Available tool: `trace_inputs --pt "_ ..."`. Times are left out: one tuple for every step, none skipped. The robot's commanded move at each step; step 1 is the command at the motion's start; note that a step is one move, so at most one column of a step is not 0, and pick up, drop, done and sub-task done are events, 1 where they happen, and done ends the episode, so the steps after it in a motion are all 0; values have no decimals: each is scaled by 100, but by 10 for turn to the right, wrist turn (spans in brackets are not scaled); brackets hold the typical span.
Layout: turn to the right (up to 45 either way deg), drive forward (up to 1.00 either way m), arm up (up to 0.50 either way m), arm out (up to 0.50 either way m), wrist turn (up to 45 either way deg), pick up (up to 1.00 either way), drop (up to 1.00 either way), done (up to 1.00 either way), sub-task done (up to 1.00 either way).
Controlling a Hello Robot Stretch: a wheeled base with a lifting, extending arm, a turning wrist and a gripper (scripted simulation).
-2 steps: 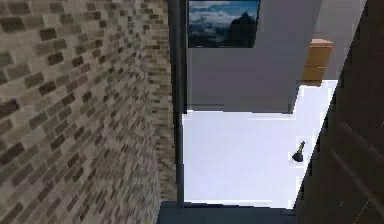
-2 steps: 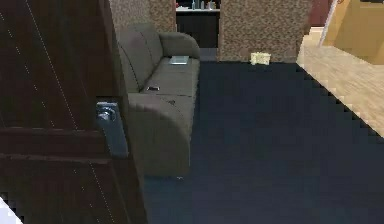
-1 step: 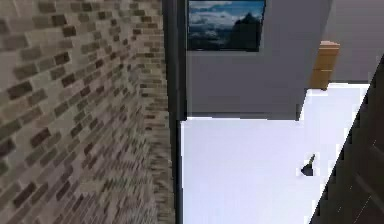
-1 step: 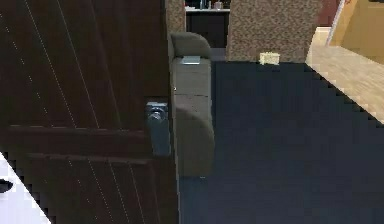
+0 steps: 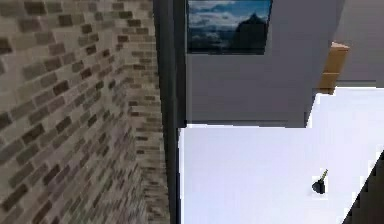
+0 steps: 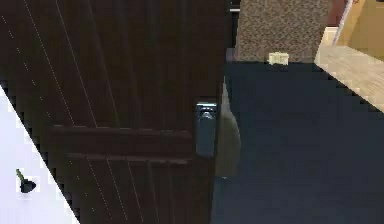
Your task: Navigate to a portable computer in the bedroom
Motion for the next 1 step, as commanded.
trace_inputs --pt "450 0 0 0 0 0 0 0 0"
